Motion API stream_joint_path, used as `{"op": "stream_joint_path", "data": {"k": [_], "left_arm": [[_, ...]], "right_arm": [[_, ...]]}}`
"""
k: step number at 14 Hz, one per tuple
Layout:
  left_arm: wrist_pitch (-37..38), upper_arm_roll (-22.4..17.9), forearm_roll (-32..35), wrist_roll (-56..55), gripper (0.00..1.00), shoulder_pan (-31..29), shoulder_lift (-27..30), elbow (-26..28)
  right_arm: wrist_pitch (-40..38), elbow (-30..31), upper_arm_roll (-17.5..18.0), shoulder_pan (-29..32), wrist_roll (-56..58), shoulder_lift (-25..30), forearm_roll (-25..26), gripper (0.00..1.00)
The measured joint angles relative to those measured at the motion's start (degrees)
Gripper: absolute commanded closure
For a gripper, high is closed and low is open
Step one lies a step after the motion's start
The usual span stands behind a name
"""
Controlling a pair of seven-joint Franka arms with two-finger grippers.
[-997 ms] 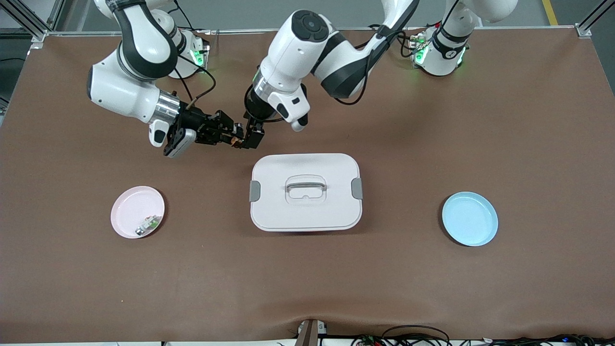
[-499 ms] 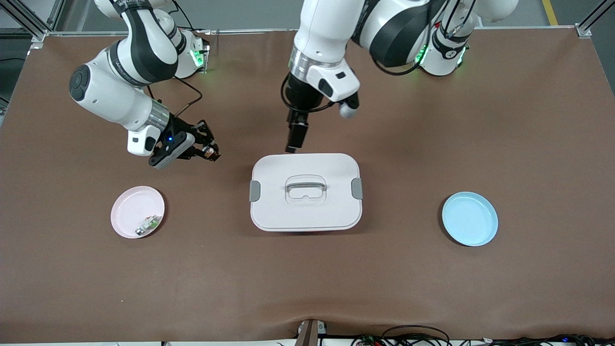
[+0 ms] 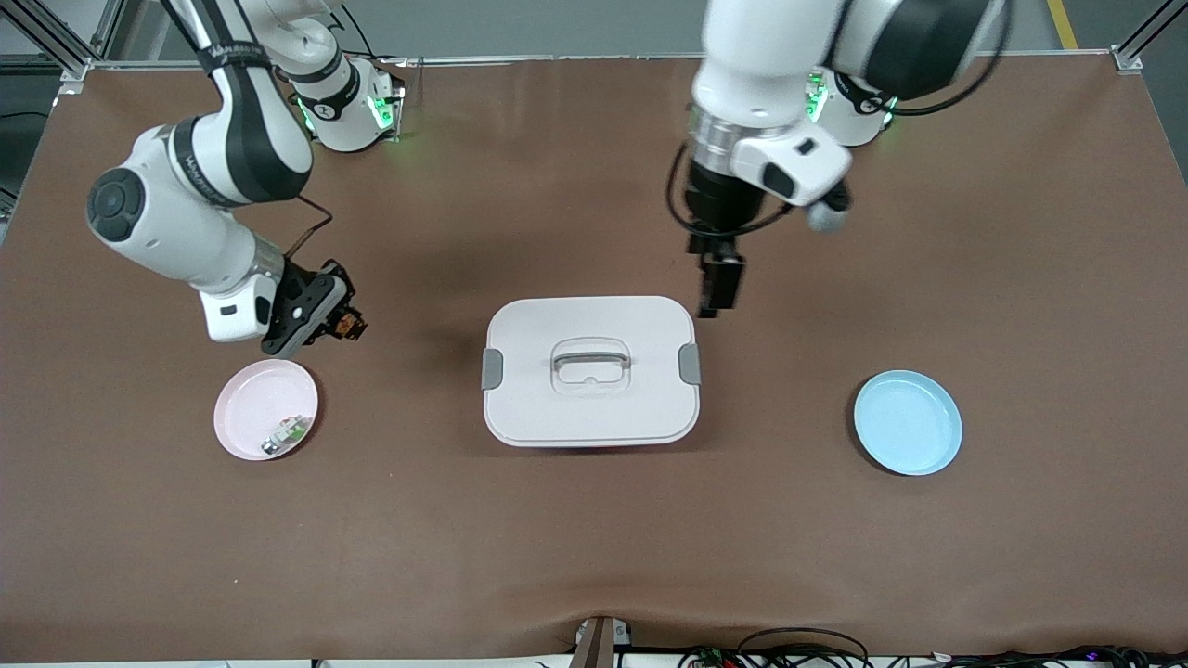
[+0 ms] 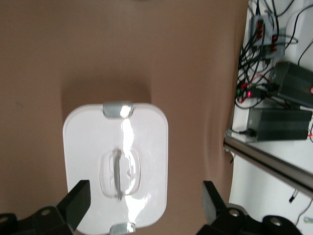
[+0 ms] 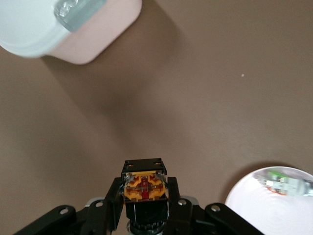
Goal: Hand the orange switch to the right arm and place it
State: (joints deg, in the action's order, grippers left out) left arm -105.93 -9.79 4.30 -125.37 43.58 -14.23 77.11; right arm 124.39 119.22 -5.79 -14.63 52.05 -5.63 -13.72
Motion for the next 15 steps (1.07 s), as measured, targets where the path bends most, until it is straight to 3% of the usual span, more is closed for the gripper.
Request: {"op": "stream_joint_path", "data": {"k": [4,7,15], "left_arm": [[2.72,-0.08,0.01,7.49,0.0,-5.7,5.5,4.0],[4.85,-0.11,0.02,13.81,0.0,-10.23,8.06,5.44],[7.96,0.63,-0.52,37.77,0.0,-21.45,9.26,9.4]], "right_arm": [[0.01,-3.26,-0.11,4.94,12.69,-4.18,4.9,1.0],[0.7,-5.38,-0.17,8.48,21.01,-7.6,5.23,1.0],[9.49,-6.26,-0.21,13.16,35.52,-14.76,6.37,1.0]]}}
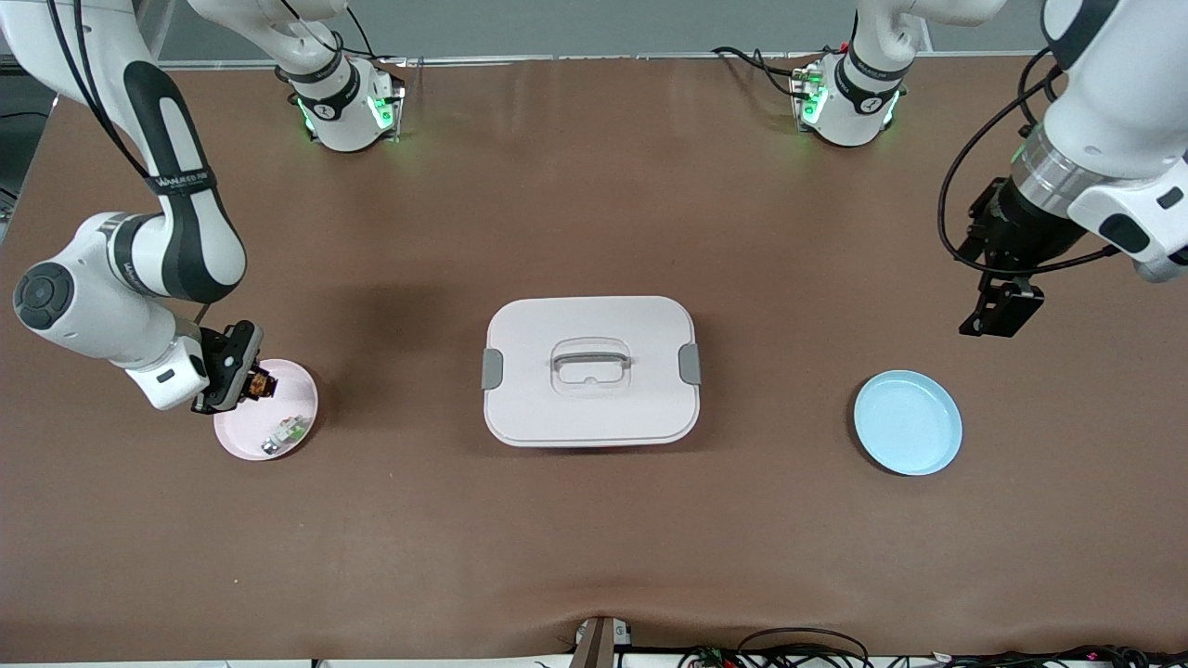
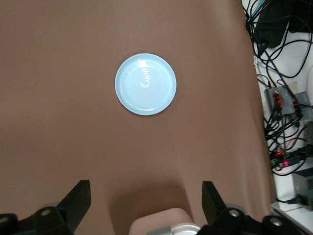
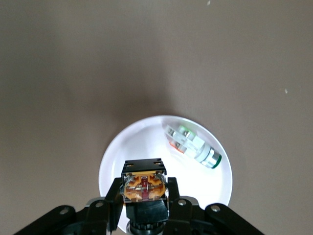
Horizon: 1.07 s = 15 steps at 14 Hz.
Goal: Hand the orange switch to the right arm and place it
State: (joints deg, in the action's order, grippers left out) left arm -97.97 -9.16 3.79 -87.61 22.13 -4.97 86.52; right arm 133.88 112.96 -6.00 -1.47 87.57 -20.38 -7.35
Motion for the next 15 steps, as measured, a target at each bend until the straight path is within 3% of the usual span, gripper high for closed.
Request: {"op": "stream_joint_path", "data": {"k": [9,15], "left_arm": [[7.48,-0.3,-1.56,34.73,0.0,-8.19,1.18,0.66],[11.6,-6.7,-1.57,53.23,0.0,-8.68,2.04,0.7]], "right_arm": [[12.77,3.77,0.0,2.06,1.22,-4.2,2.02,1.0],[17.78,5.6,0.02,2.43,1.3,-6.25,2.02,1.0]]}}
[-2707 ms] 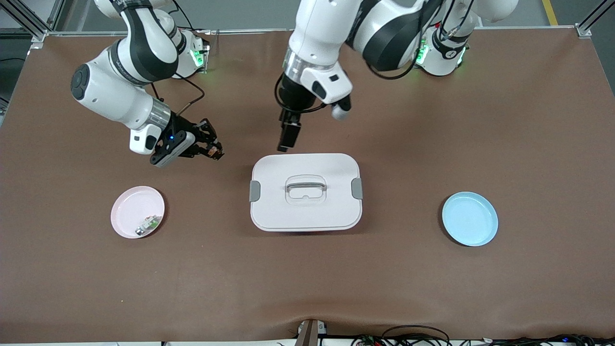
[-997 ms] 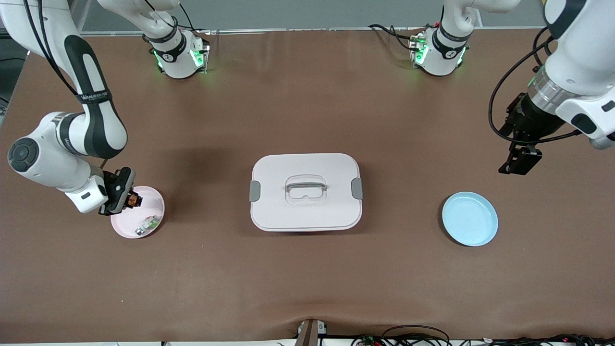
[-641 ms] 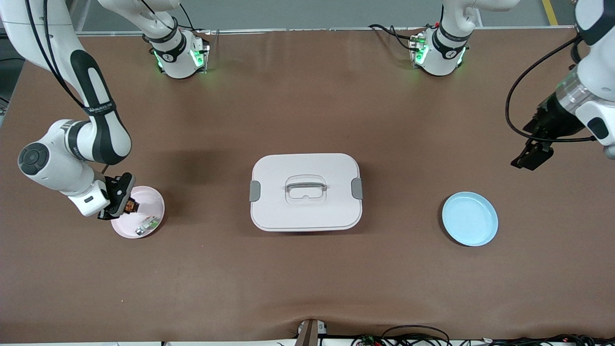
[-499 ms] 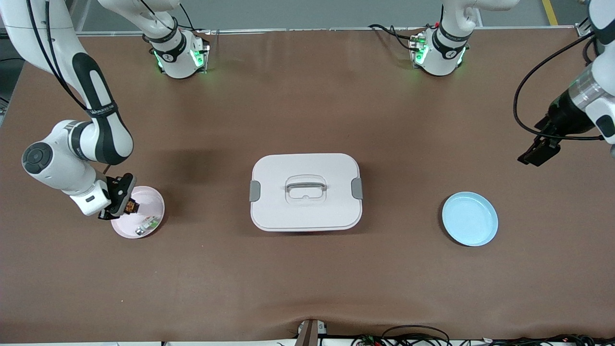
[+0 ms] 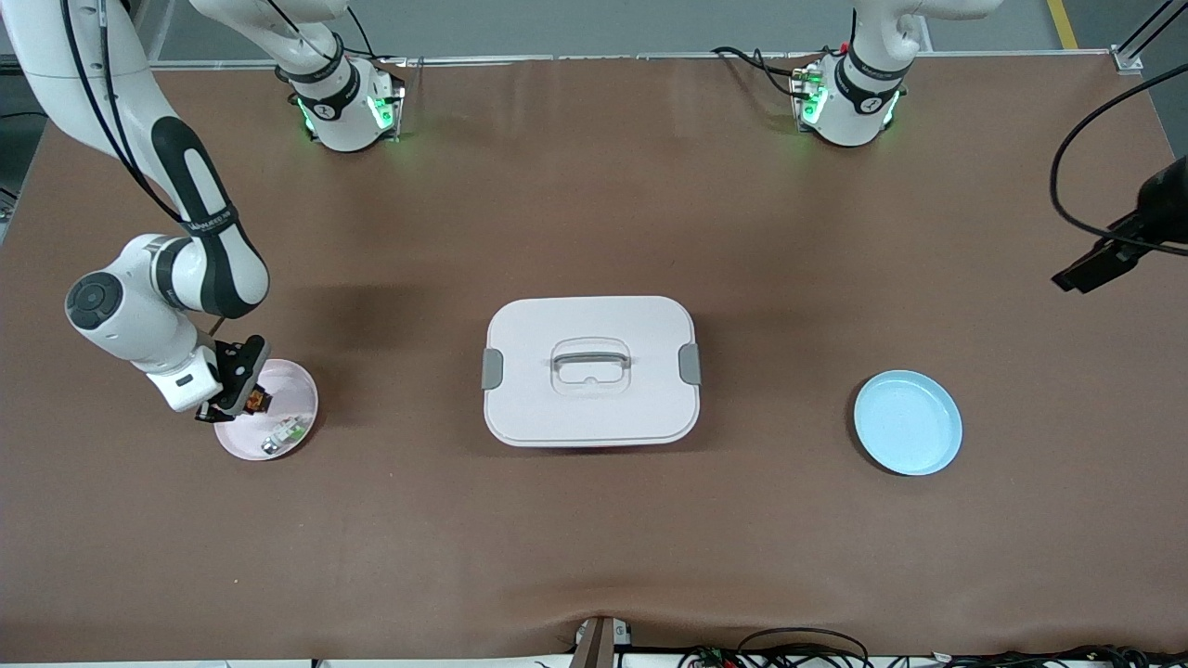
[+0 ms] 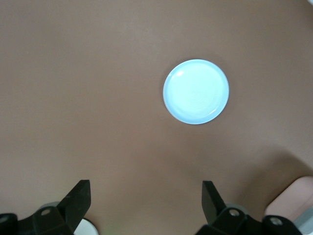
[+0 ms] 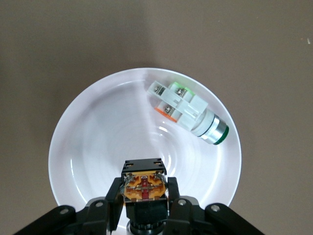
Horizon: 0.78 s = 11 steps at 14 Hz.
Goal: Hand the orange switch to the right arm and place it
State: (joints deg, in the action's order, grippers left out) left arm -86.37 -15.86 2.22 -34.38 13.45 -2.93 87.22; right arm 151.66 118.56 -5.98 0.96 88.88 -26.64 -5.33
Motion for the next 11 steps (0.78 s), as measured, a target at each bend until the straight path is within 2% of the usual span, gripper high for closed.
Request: {"op": "stream_joint_path", "data": {"k": [5,9,11], "left_arm": [[1.56,-3.89,-0.01,11.82,0.0,-0.26,2.99,2.08],[1.04,-4.0,-0.13,14.02,0.0,-0.7,3.48,3.31],[0.65,-3.75,-2.81,14.03,0.0,-0.57,3.26,3.35]], "right_arm": [[0.44,0.0,0.13,0.0,0.28,-0.65,0.0,1.0],[0.44,0.0,0.42,-0.01,1.67,-0.73,0.02,1.0],[0.44,0.0,0.42,-0.01,2.44,-0.91,0.02,1.0]]}}
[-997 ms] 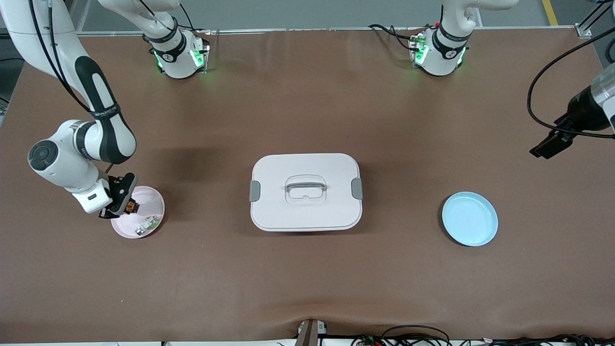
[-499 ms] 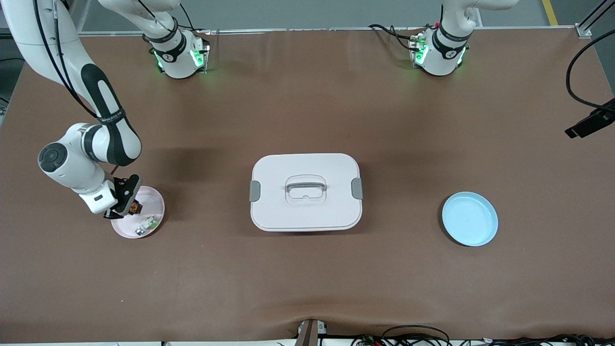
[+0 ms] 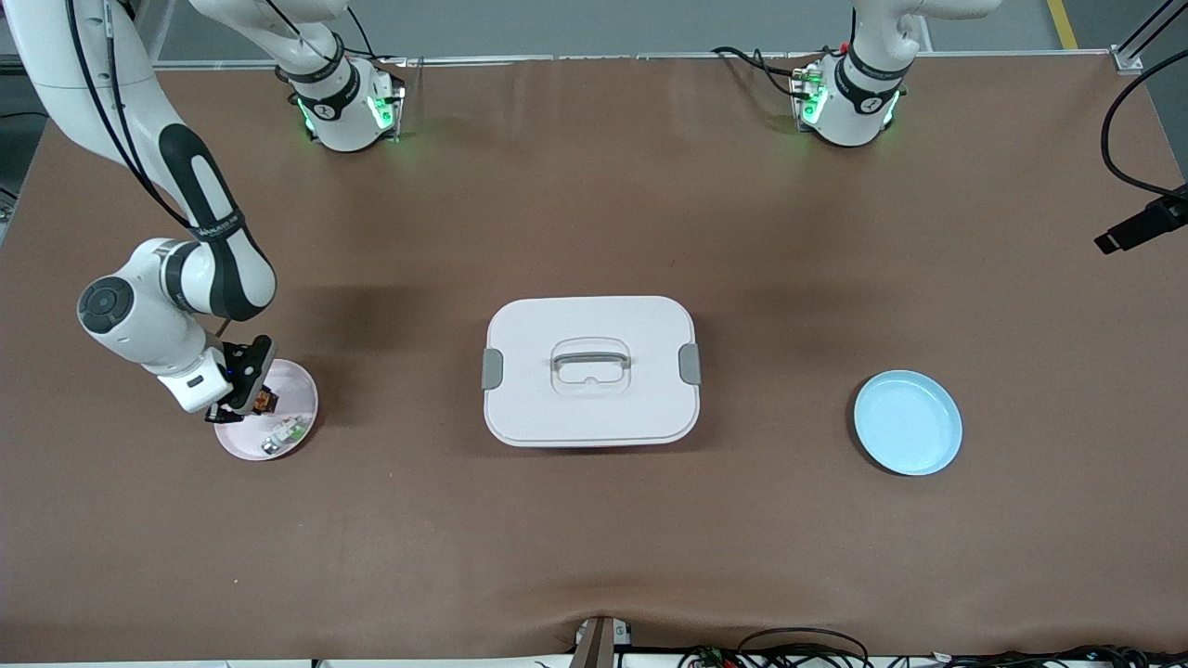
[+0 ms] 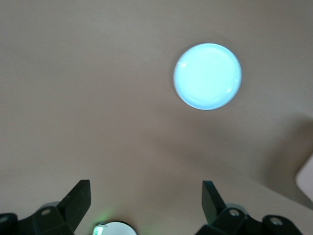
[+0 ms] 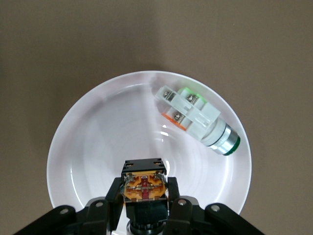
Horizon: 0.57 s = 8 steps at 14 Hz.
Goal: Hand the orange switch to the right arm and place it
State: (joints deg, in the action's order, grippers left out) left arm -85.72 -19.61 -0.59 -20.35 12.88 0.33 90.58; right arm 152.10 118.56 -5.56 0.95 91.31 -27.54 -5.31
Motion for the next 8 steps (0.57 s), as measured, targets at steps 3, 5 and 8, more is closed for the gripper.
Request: {"op": "stream_joint_path", "data": {"k": [3,5,8], "left_arm": [[-0.39,0.1,-2.7,0.0,0.0,0.39,-0.81,-0.01],[-1.21,0.18,-3.42,0.0,0.0,0.62,-1.59,-1.12],[-1.29,0.36,-3.53,2.46,0.0,1.07,-3.58,-4.06]], "right_arm": [[0.0,0.02,-0.01,0.0,0.27,-0.29,0.0,1.0],[0.01,0.03,-0.01,0.0,0.28,-0.56,0.0,1.0],[0.13,0.02,-0.03,0.0,0.28,-1.16,0.0,1.0]]}}
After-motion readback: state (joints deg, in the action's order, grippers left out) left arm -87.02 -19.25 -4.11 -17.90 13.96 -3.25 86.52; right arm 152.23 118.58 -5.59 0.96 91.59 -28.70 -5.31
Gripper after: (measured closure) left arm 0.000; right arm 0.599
